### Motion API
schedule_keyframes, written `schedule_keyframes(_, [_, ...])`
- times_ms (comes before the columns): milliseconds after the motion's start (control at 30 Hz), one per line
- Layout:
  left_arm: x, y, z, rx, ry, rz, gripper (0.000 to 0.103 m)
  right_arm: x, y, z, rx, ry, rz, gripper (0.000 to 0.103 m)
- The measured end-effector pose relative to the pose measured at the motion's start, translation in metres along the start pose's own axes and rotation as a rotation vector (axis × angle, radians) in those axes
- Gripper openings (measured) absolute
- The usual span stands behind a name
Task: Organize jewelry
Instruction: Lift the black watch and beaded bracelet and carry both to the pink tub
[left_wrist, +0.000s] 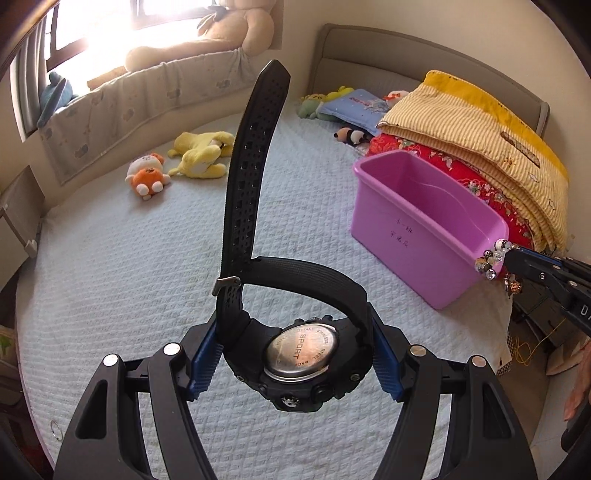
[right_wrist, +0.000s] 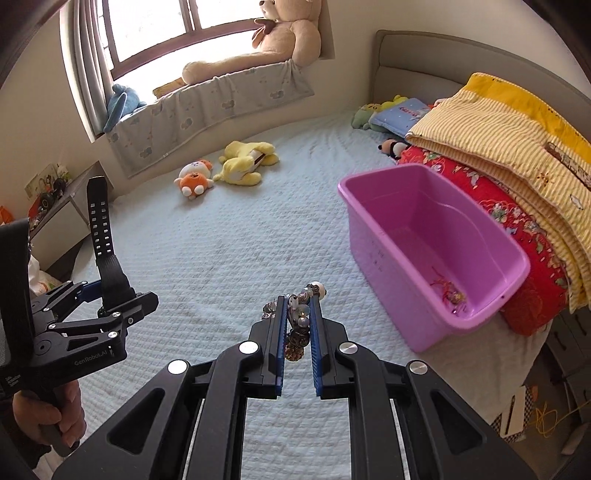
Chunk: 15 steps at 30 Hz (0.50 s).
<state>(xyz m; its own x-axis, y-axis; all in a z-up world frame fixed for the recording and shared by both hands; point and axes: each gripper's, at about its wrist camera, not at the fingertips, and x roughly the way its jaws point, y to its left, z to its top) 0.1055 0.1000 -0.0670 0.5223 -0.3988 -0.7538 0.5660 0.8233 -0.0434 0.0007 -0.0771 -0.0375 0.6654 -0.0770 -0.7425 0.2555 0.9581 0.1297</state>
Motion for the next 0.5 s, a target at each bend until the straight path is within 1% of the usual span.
schedule_keyframes(100, [0.0,-0.027,0.025,-0.017,-0.025,0.013,0.068,-0.006,-0.038,0.021,-0.016,-0.006,0.013,0.011])
schedule_keyframes(167, [0.004,-0.05,0.043,-0.03,-0.034,0.035,0.068,-0.004,-0.065,0.036,-0.032,-0.006,0.042,0.011])
schedule_keyframes(267, [0.01,-0.085,0.067,-0.066,-0.054,0.068,0.068,0.006,-0.105,0.057,-0.094,0.002,0.079,0.011])
schedule_keyframes(367, [0.023,-0.122,0.088,-0.112,-0.042,0.094,0.068,0.013,-0.145,0.076,-0.12,0.009,0.119,0.011])
schedule_keyframes(433, [0.03,-0.144,0.102,-0.154,-0.038,0.09,0.068,0.019,-0.168,0.088,-0.138,0.024,0.133,0.011])
schedule_keyframes(500, [0.04,-0.164,0.114,-0.174,-0.028,0.088,0.068,0.024,-0.186,0.098,-0.154,0.042,0.135,0.011])
